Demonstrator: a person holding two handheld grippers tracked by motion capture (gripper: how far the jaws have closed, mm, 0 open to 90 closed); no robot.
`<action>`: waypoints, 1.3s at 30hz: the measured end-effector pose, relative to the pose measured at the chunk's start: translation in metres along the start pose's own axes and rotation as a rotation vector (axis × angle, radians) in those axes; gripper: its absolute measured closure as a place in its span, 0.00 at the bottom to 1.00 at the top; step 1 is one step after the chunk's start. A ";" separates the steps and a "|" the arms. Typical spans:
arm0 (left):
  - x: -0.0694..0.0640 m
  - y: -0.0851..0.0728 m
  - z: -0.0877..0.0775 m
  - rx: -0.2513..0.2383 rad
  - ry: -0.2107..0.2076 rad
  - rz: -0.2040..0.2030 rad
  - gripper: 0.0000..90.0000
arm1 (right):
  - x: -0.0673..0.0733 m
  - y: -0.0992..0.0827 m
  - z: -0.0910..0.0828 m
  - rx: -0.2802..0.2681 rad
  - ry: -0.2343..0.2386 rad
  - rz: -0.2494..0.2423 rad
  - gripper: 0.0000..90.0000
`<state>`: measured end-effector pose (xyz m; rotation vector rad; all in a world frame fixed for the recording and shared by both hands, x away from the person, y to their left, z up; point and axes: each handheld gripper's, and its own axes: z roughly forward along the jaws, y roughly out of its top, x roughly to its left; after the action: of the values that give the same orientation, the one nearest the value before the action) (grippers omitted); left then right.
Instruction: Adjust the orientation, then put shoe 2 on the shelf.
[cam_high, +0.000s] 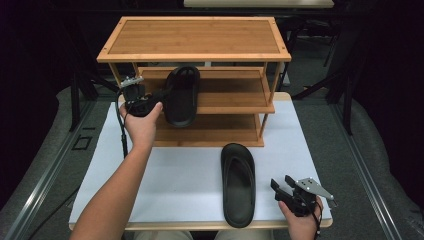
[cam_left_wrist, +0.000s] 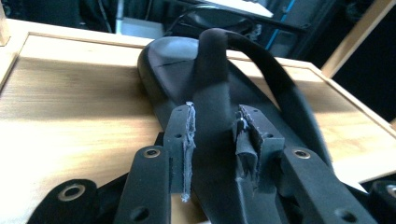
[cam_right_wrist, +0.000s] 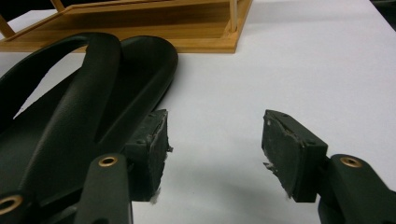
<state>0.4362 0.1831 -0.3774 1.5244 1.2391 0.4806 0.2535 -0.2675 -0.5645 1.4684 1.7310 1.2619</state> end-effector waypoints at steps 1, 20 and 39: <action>0.001 0.000 -0.005 0.000 -0.009 0.008 0.72 | 0.001 0.000 0.000 0.000 0.000 0.001 0.45; 0.029 -0.093 -0.086 0.013 -0.045 0.132 0.63 | 0.042 0.011 -0.005 0.055 -0.015 -0.148 0.45; 0.041 -0.173 -0.076 0.167 -0.078 0.185 0.55 | 0.077 0.021 0.005 0.046 0.005 -0.187 0.45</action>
<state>0.3126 0.2370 -0.5164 1.7927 1.1054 0.4412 0.2466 -0.1939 -0.5355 1.2952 1.8634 1.1362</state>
